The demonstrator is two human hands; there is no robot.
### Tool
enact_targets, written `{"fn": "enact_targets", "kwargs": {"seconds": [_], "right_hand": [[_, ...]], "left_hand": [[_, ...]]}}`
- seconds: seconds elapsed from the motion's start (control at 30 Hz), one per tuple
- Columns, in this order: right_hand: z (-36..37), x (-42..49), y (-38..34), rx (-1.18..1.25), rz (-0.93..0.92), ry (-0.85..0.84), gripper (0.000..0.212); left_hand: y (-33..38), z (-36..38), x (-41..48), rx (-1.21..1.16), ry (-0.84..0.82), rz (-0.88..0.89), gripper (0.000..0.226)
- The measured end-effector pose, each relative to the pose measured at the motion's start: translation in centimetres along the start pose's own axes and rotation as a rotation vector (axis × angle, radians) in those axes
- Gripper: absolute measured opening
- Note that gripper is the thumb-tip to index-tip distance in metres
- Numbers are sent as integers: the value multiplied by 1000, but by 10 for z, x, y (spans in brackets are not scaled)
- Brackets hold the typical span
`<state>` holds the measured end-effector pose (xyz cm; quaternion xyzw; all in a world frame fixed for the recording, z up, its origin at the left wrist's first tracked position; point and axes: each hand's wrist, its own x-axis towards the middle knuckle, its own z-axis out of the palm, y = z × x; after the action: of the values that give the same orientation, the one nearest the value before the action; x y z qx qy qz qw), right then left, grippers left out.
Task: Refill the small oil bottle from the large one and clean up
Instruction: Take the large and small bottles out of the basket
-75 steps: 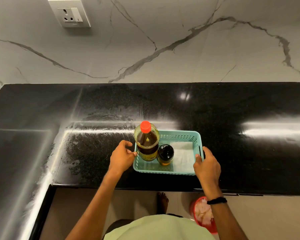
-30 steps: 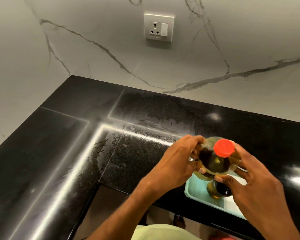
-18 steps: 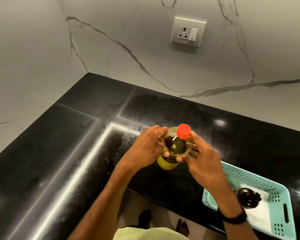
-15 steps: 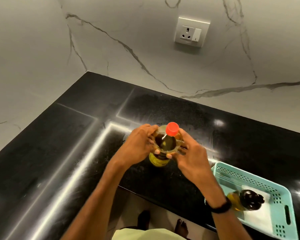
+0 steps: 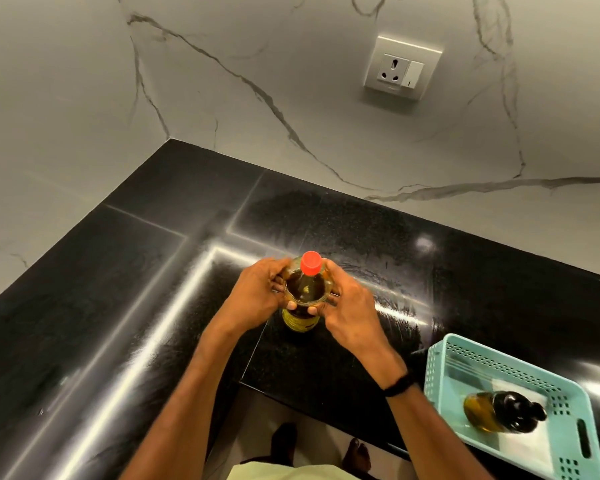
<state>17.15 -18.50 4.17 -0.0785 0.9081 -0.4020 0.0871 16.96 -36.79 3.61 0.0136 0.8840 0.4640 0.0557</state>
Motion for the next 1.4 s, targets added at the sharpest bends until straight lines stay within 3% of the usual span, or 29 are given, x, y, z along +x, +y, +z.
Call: {"fn": "enact_targets", "kwargs": {"seconds": [0.23, 0.5, 0.63, 0.77, 0.9, 0.97, 1.07, 1.23, 1.4], "right_hand": [[8, 2, 9, 37, 45, -16, 84], [7, 3, 13, 54, 54, -51, 88], [12, 1, 15, 125, 59, -100, 92], [-24, -24, 23, 250, 140, -19, 84], [-73, -66, 61, 295, 196, 115, 72], [-101, -89, 84, 308, 257, 209, 67], [-142, -126, 117, 281, 344, 365, 67], [-189, -182, 180, 265, 502, 557, 75], [-185, -198, 254, 154, 620, 293, 94]], "left_hand": [[-14, 4, 2, -17, -23, 6, 57], [-22, 12, -5, -100, 10, -42, 75], [-33, 23, -11, -216, 110, -96, 104], [-28, 33, -20, -341, 268, -128, 122], [12, 57, -51, -182, 462, 35, 96], [46, 79, -67, -167, 464, 124, 82], [77, 120, -71, -145, 266, 214, 67], [111, 200, -47, 79, -176, 252, 71], [134, 273, -20, 284, -493, 273, 79]]}}
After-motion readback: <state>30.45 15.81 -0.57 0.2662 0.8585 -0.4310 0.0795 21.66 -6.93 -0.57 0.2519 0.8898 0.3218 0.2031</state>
